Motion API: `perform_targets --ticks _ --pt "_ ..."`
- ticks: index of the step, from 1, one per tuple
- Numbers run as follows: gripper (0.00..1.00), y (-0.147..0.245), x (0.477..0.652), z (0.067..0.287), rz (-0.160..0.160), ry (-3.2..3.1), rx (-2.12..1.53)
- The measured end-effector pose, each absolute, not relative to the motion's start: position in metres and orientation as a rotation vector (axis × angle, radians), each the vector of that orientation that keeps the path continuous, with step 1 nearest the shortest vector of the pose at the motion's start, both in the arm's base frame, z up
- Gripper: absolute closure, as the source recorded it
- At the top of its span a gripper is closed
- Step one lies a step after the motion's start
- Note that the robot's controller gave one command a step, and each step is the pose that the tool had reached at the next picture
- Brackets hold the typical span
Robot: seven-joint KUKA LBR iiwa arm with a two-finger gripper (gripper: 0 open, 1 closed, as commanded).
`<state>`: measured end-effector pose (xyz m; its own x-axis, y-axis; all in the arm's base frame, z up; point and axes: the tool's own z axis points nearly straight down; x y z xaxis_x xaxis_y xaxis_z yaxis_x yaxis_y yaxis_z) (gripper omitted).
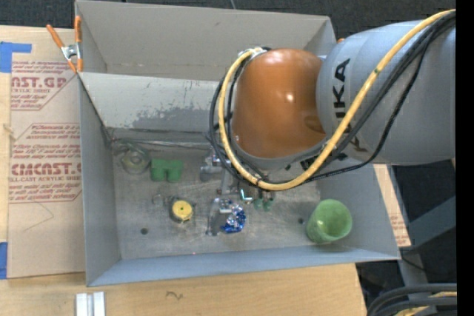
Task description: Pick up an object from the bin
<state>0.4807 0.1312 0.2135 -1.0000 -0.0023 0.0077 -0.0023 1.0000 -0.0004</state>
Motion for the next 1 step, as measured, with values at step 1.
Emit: perform_targets --ticks 1 --pt "0.0 0.0834 0.4842 0.1265 0.001 -3.098 0.493"
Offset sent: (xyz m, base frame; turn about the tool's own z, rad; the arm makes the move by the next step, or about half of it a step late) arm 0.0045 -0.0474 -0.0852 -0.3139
